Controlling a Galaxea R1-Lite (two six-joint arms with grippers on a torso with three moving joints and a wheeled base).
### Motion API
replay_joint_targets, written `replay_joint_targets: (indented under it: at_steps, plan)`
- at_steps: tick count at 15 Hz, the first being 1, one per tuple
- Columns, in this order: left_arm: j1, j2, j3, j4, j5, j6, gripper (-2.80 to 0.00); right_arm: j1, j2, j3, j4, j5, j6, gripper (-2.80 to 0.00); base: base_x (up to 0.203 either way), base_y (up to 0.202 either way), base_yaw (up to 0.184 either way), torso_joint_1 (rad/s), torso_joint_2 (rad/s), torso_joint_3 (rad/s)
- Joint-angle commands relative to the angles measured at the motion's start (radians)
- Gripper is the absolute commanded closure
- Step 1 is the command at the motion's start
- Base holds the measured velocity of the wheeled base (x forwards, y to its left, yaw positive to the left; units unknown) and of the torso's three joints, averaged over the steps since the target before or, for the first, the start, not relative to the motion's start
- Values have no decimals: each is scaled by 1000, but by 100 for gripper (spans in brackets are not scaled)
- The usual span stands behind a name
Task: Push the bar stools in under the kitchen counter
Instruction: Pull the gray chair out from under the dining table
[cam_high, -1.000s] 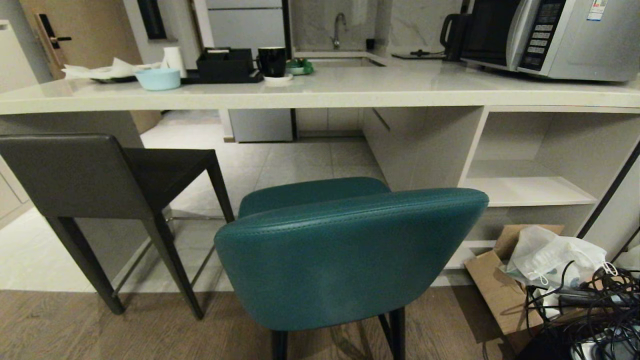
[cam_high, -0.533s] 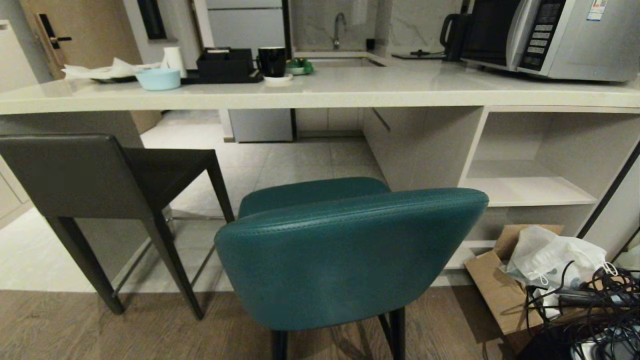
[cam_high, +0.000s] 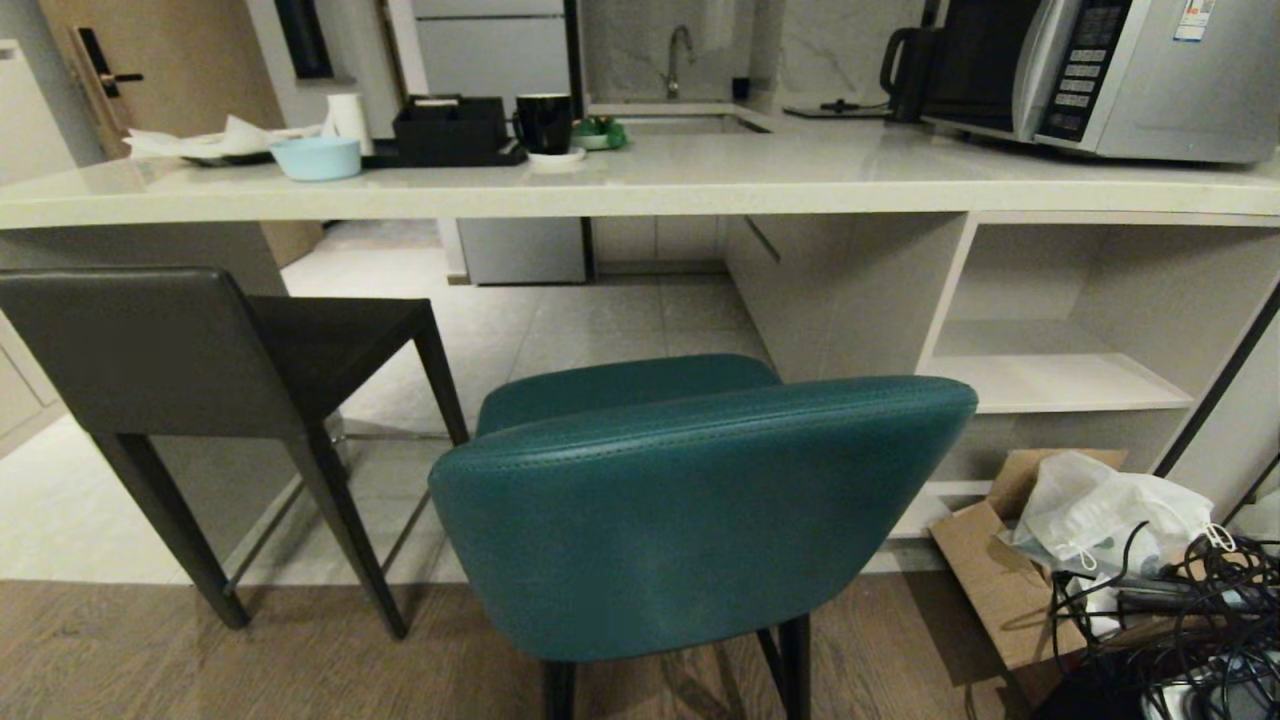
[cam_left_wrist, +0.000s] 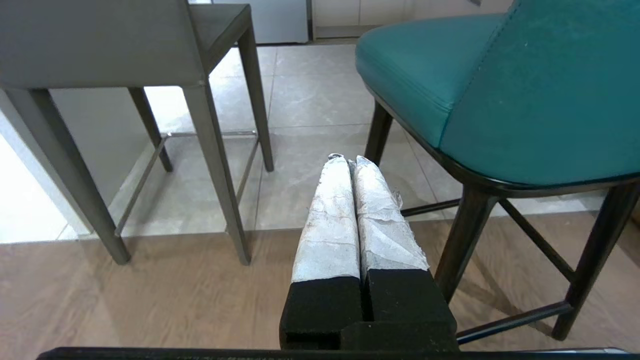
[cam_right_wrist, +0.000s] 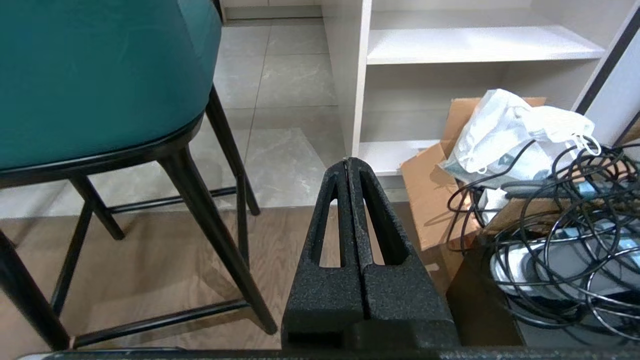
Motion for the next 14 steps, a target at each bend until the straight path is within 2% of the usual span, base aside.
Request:
replay_joint_targets:
  at_steps: [1, 2, 4, 8, 10, 11, 12, 14]
  plan:
    - [1, 0, 0, 1, 3, 1, 0, 0, 0, 2, -5, -2, 0, 0, 0, 0, 0, 0, 0, 0]
    - [-1, 0, 0, 1, 7, -6, 0, 0, 0, 0, -5, -2, 18, 0, 0, 0, 0, 0, 0, 0]
    - [-1, -1, -2, 17, 44, -63, 0, -2, 0, 0, -4, -5, 45, 0, 0, 0, 0, 0, 0, 0]
    - [1, 0, -3, 22, 70, -80, 0, 0, 0, 0, -2, 2, -12, 0, 0, 0, 0, 0, 0, 0]
    - [0, 0, -7, 49, 99, -128, 0, 0, 0, 0, -1, 2, -7, 0, 0, 0, 0, 0, 0, 0]
    - [-1, 0, -11, 57, 103, -125, 0, 0, 0, 0, -1, 2, 7, 0, 0, 0, 0, 0, 0, 0]
    - [0, 0, -12, 60, 103, -87, 0, 0, 0, 0, -1, 2, 11, 0, 0, 0, 0, 0, 0, 0]
    - [0, 0, -9, 66, 95, 65, 0, 0, 0, 0, -1, 2, 11, 0, 0, 0, 0, 0, 0, 0]
